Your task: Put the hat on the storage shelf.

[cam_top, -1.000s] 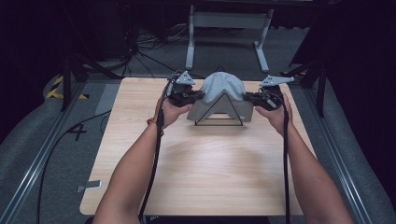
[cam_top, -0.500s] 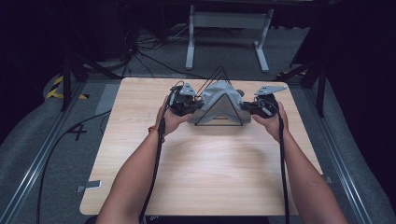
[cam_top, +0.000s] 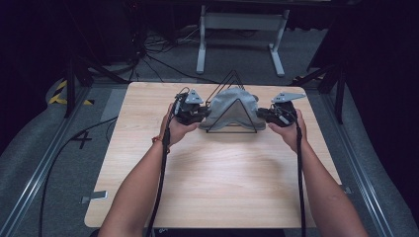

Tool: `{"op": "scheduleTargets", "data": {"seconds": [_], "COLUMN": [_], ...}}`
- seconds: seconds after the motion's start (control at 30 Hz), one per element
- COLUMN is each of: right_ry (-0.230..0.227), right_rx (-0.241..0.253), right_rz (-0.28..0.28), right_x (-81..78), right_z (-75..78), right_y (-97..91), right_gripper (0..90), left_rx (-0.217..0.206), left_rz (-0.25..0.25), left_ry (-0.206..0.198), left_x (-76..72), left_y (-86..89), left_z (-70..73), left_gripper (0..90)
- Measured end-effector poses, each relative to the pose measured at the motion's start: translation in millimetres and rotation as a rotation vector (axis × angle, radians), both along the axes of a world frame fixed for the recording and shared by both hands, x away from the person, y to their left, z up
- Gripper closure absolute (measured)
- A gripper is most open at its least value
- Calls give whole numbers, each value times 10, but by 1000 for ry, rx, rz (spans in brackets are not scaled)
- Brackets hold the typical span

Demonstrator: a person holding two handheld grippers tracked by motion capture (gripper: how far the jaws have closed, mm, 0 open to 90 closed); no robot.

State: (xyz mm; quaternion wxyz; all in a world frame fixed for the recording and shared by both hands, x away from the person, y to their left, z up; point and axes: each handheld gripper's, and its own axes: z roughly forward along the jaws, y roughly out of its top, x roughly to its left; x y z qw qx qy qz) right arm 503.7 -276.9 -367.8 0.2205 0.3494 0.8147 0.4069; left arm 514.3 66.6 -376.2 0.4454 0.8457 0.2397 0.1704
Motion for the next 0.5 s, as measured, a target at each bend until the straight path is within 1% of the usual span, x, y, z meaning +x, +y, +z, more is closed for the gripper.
{"op": "scheduleTargets", "data": {"seconds": [0.03, 0.1, 0.13, 0.17, 0.2, 0.23, 0.27, 0.3, 0.33, 0.37, 0.43, 0.5], "right_ry": [-9, -18, -23, -27, -30, -32, -36, -35, -38, -39, -39, -39], "right_rx": [4, -4, -8, -13, -15, -17, -22, -24, -29, -38, -37, -46], "right_rz": [-5, -5, -4, -4, -4, -3, -1, -2, 0, 0, 1, 3], "right_x": [-38, -80, -101, -123, -147, -164, -187, -217, -236, -258, -303, -344], "right_z": [41, 80, 99, 117, 132, 142, 153, 163, 167, 172, 179, 184], "right_y": [-30, -51, -59, -67, -75, -80, -89, -99, -107, -116, -131, -150], "right_gripper": [781, 774, 772, 768, 766, 762, 758, 755, 751, 745, 737, 724], "left_rx": [3, 30, 30, 40, 35, 47, 47, 54, 69, 69, 84, 101], "left_rz": [3, -3, -3, -11, -10, -13, -13, -14, -16, -17, -19, -14], "left_ry": [-5, -25, -25, -39, -35, -38, -38, -44, -53, -50, -54, -55], "left_x": [-27, -107, -107, -170, -196, -222, -222, -295, -321, -345, -403, -463], "left_y": [19, 92, 92, 137, 150, 176, 176, 226, 254, 270, 311, 353], "left_z": [10, 65, 65, 92, 93, 102, 102, 109, 119, 117, 113, 111], "left_gripper": [775, 771, 766, 764, 760, 751, 747, 746, 741, 736, 723, 717]}}
